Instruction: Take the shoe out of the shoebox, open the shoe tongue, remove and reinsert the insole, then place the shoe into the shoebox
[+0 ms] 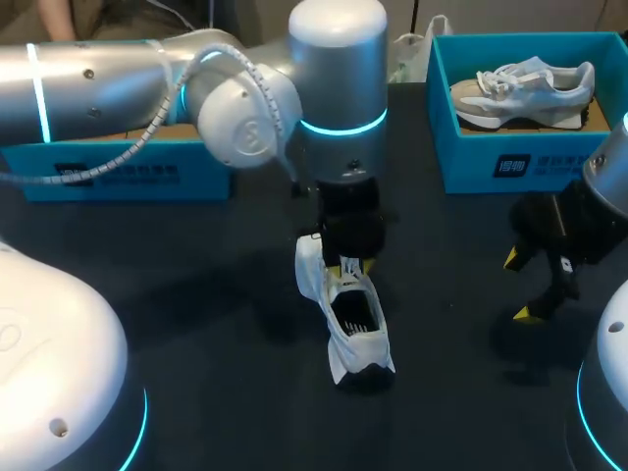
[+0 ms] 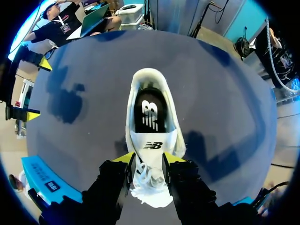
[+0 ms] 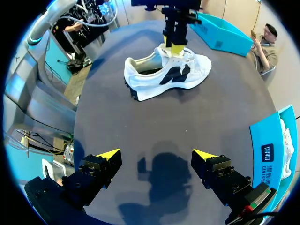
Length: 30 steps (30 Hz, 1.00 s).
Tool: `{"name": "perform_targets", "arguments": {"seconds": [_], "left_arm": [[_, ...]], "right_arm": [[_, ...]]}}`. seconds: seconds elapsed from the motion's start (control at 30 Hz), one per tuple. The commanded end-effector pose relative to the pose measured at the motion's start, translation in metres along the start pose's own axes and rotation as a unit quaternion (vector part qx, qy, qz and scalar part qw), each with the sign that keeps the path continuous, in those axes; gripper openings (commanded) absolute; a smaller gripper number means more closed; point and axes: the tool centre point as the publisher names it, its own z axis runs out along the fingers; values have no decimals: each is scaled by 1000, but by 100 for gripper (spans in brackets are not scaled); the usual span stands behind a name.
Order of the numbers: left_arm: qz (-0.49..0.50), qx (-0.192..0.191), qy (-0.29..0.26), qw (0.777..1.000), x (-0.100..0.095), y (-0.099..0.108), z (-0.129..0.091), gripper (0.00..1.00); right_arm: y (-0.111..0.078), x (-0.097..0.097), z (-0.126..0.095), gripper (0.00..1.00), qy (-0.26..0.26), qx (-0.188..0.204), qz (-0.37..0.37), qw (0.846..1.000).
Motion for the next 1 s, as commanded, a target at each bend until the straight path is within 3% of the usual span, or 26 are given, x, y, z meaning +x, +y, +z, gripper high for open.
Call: {"name": "perform_targets", "arguments": {"seconds": [0.03,0.23,0.27,0.6,0.77,0.8,0.83,0.87,1.0], "left_arm": [[-1,4,-3,1000,8,-3,6,37],[-7,11,2,1000,4,-8,40,38],[-4,21,-2,1000,6,-8,37,38],[-25,-14,-47,998,22,-7,-23,39],[-93,3,-40,995,20,-10,-38,50],[-116,11,-33,993,19,-10,-41,82],[-130,5,-34,991,20,-10,-46,100],[-139,-18,-39,989,20,-10,-51,100],[-139,-18,-39,989,20,-10,-51,100]], "right_arm": [[0,1,1,100,-1,1,1,1000],[0,1,1,100,-1,1,1,1000],[0,1,1,100,-1,1,1,1000],[0,1,1,100,-1,1,1,1000],[0,1,1,100,-1,1,1,1000],[0,1,1,100,-1,1,1,1000],[0,1,1,100,-1,1,1,1000],[0,1,1,100,-1,1,1,1000],[0,1,1,100,-1,1,1,1000]]}}
